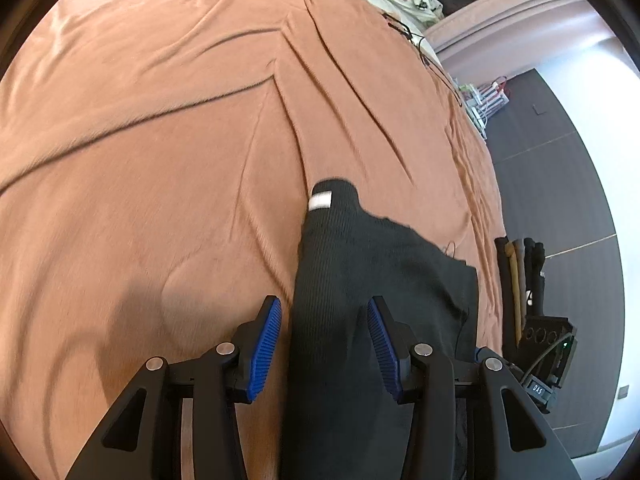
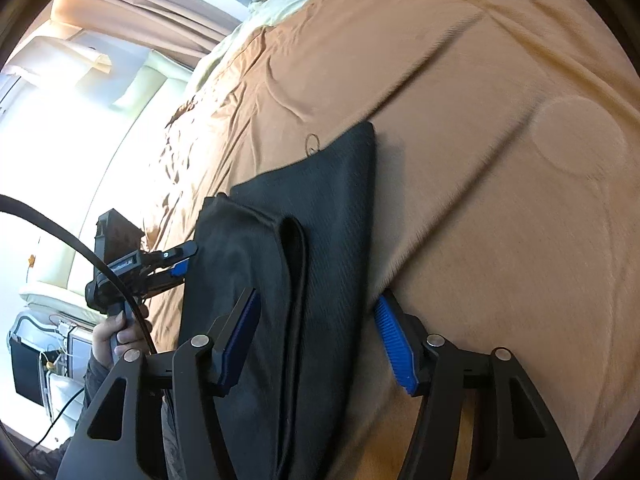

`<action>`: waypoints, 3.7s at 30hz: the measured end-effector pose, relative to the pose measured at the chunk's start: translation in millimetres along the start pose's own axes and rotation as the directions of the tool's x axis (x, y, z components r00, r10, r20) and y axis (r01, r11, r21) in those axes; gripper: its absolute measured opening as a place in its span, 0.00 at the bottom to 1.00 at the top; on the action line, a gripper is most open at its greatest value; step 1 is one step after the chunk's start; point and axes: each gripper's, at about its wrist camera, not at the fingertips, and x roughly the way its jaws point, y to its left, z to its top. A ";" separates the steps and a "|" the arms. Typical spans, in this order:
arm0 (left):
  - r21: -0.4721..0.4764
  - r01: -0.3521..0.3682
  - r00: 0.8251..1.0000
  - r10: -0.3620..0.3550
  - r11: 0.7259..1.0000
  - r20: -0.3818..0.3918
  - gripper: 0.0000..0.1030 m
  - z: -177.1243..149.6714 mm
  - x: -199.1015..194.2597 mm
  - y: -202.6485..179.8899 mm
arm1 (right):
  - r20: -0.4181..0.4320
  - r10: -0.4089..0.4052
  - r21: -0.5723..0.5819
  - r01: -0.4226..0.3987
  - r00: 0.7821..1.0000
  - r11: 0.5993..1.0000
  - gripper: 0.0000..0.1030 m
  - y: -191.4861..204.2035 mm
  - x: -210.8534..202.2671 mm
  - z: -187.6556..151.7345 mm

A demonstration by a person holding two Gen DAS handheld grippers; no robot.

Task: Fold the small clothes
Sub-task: 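Lift the folded black shirt with the left gripper while the right gripper pinches its mesh edge, then carry the lifted shirt with both grippers toward the stack of folded clothes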

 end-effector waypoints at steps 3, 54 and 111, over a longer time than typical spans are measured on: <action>-0.003 0.014 1.000 -0.014 1.000 -0.001 0.43 8.0 2.9 2.1 | -0.016 0.020 -0.012 -0.021 1.000 1.000 0.56 -2.0 8.5 9.7; 0.264 0.186 0.941 -0.249 0.946 0.230 0.04 -45.3 -151.3 -108.8 | 0.230 -0.091 -0.422 0.183 0.969 0.888 0.08 121.1 -88.5 -61.1; 0.673 0.407 0.885 -0.449 0.617 -0.124 0.04 -159.8 -69.9 -452.9 | 0.649 -0.289 -0.267 0.567 0.703 0.780 0.07 130.9 -334.8 -278.4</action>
